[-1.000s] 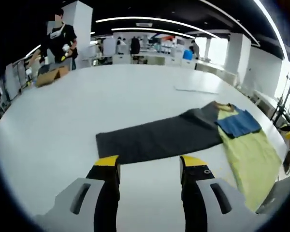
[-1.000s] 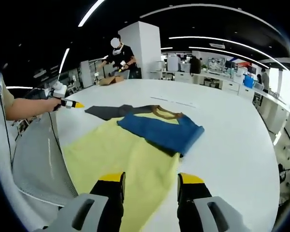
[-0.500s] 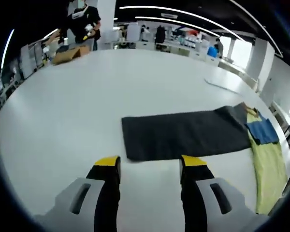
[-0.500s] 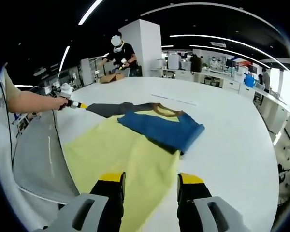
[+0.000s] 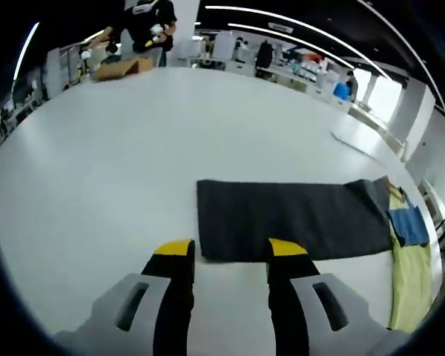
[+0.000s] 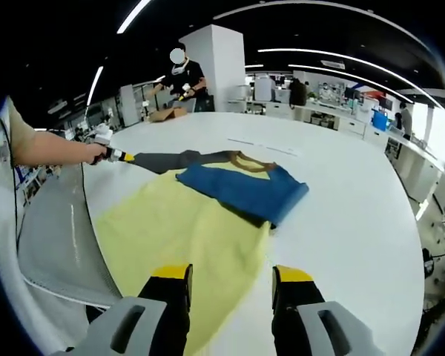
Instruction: Fold the garment on the visible template until the final outline fits inside the template.
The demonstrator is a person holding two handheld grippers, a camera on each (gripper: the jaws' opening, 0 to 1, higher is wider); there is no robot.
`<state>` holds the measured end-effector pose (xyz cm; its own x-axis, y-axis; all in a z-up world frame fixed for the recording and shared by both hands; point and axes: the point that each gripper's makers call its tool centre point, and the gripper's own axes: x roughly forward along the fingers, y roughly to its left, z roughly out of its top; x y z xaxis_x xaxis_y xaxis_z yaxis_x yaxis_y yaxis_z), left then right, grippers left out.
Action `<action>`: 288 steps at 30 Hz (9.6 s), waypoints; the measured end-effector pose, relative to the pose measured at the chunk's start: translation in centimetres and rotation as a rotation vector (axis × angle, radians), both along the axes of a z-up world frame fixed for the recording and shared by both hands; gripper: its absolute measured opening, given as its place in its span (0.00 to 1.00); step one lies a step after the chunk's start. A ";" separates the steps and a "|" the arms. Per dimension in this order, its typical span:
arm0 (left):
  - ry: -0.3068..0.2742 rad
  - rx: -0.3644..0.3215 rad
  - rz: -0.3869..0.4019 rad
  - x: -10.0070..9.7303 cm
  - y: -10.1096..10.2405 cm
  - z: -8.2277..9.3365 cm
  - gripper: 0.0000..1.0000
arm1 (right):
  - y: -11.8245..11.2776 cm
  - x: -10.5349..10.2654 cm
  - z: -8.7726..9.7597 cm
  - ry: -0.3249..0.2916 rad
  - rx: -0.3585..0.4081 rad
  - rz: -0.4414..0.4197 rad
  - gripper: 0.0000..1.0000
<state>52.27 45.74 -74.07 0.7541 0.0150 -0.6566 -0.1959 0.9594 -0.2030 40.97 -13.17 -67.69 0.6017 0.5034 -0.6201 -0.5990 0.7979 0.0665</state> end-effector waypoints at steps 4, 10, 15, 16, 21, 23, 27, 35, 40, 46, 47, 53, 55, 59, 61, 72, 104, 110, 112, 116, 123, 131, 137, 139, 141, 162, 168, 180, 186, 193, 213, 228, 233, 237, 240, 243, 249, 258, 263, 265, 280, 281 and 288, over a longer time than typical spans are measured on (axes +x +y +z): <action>0.009 0.020 -0.004 0.1 0.1 -0.1 0.27 | 0.1 -0.1 0.0 0.003 0.000 0.004 0.40; 0.019 -0.011 0.014 -0.1 0.4 -0.3 0.14 | 0.3 -0.2 0.2 0.002 0.004 0.012 0.40; 0.032 -0.033 0.035 -0.2 0.3 -0.8 0.05 | 0.5 -0.2 0.3 0.001 0.009 0.014 0.40; 0.038 -0.026 0.030 -0.1 0.2 -0.9 0.05 | 0.5 -0.3 0.3 0.002 0.007 0.015 0.40; 0.038 -0.030 0.024 -0.1 0.0 -0.8 0.01 | 0.5 -0.4 0.2 0.005 0.004 0.019 0.40; 0.036 -0.030 0.023 -0.1 0.0 -0.6 0.00 | 0.5 -0.4 0.2 0.006 0.006 0.019 0.40; 0.027 -0.030 0.019 0.0 -0.1 -0.1 0.00 | 0.5 -0.3 0.3 0.001 0.008 0.019 0.40; -0.010 -0.021 0.008 0.7 -0.1 1.8 0.00 | 0.9 -0.3 0.2 0.005 0.014 0.031 0.40; -0.030 -0.017 -0.013 1.1 -0.6 2.9 0.00 | 1.0 -0.2 0.3 0.002 0.019 0.029 0.40; -0.065 -0.010 -0.063 2.0 -2.0 4.4 0.00 | 1.1 -0.3 0.1 0.006 0.020 0.035 0.40; -0.070 -0.011 -0.070 2.2 -2.3 4.6 0.00 | 1.1 -0.4 0.1 0.006 0.022 0.035 0.40; -0.106 -0.031 -0.109 3.3 -4.0 5.8 0.00 | 0.7 -0.4 0.1 0.004 0.017 0.033 0.40; -0.112 -0.035 -0.123 3.6 -4.7 6.1 0.00 | 0.6 -0.5 0.1 0.005 0.021 0.032 0.40; -0.127 -0.034 -0.162 4.3 -6.3 6.8 0.00 | 0.3 -0.7 0.1 0.005 0.021 0.028 0.40; -0.141 -0.043 -0.177 4.6 -7.0 7.2 0.00 | 0.1 -0.7 0.0 0.007 0.023 0.026 0.40; -0.183 -0.060 -0.289 6.8 -11.9 9.0 0.00 | -0.3 -0.8 -0.2 0.014 0.031 0.026 0.40; -0.233 -0.108 -0.528 8.8 -23.8 11.5 0.00 | -1.0 -1.1 -0.5 0.017 0.040 0.019 0.40; -0.236 -0.125 -0.566 8.9 -26.6 11.7 0.00 | -1.2 -1.2 -0.5 0.018 0.042 0.020 0.40; -0.237 -0.127 -0.577 9.0 -27.3 11.8 0.00 | -1.3 -1.2 -0.5 0.017 0.044 0.019 0.40; -0.239 -0.134 -0.602 9.0 -28.9 12.0 0.00 | -1.6 -1.2 -0.6 0.019 0.045 0.016 0.40; -0.240 -0.156 -0.649 8.7 -31.7 12.2 0.00 | -1.9 -1.3 -0.7 0.018 0.041 0.011 0.40; -0.232 -0.166 -0.685 8.8 -33.9 12.1 0.00 | -2.0 -1.6 -0.8 0.024 0.044 0.007 0.40; -0.234 -0.179 -0.710 8.8 -35.6 12.3 0.00 | -2.1 -1.8 -1.1 0.030 0.046 0.005 0.40; -0.235 -0.179 -0.721 8.9 -36.2 12.5 0.00 | -2.1 -1.9 -1.0 0.029 0.047 0.003 0.40; -0.236 -0.179 -0.730 8.9 -36.8 12.6 0.00 | -2.2 -2.0 -1.1 0.030 0.046 0.001 0.40; -0.208 -0.210 -0.844 8.5 -44.3 12.1 0.00 | -3.1 -2.6 -1.5 0.040 0.051 -0.015 0.40; -0.202 -0.208 -0.867 8.4 -45.7 12.0 0.00 | -3.3 -2.8 -1.5 0.044 0.053 -0.016 0.40; -0.189 -0.192 -0.927 8.2 -49.4 11.8 0.00 | -3.6 -2.9 -1.5 0.045 0.054 -0.019 0.40; -0.161 -0.179 -0.961 8.0 -51.3 10.8 0.00 | -3.9 -3.0 -1.4 0.045 0.054 -0.026 0.40; -0.121 -0.153 -0.994 7.8 -53.0 8.9 0.00 | -4.6 -3.2 -1.6 0.051 0.050 -0.038 0.40; -0.070 -0.103 -1.069 7.0 -57.0 6.6 0.00 | -5.8 -3.2 -1.8 0.058 0.052 -0.063 0.40; -0.026 -0.170 -1.074 5.1 -58.0 5.4 0.20 | -5.6 -3.4 -1.9 0.057 0.056 -0.065 0.40; -0.062 -0.174 -1.057 5.2 -57.3 6.3 0.28 | -5.5 -3.5 -1.9 0.056 0.056 -0.066 0.40; -0.100 -0.130 -1.067 5.4 -56.3 6.8 0.35 | -5.2 -3.5 -1.9 0.057 0.055 -0.058 0.40; -0.112 -0.112 -1.065 5.5 -55.5 7.2 0.36 | -5.0 -3.2 -1.6 0.053 0.057 -0.051 0.40; -0.120 -0.137 -1.034 5.8 -55.0 7.7 0.39 | -4.9 -2.9 -1.3 0.047 0.056 -0.043 0.40; -0.129 -0.087 -1.040 5.8 -53.8 8.0 0.51 | -4.5 -2.7 -1.1 0.045 0.060 -0.031 0.40; -0.157 -0.127 -1.030 4.9 -52.4 9.4 0.52 | -4.0 -2.3 -0.7 0.042 0.057 -0.015 0.40; -0.193 -0.134 -1.015 4.7 -51.2 10.7 0.56 | -4.0 -2.1 -0.4 0.032 0.056 -0.014 0.40; -0.205 -0.140 -1.012 4.6 -50.7 11.1 0.56 | -4.0 -2.1 -0.4 0.032 0.054 -0.013 0.40; -0.226 -0.162 -0.966 2.8 -46.4 11.4 0.57 | -3.5 -2.0 -0.1 0.028 0.049 -0.004 0.40; -0.226 -0.166 -0.962 2.6 -46.1 11.4 0.57 | -3.5 -2.1 -0.1 0.028 0.049 -0.002 0.40; -0.226 -0.164 -0.951 1.5 -44.3 11.3 0.57 | -3.2 -2.1 0.1 0.027 0.050 0.004 0.40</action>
<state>53.79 1.41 -62.81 0.5124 -0.7399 -0.4359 0.7011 0.6536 -0.2851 38.86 -16.33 -67.63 0.5829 0.5364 -0.6104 -0.5997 0.7908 0.1224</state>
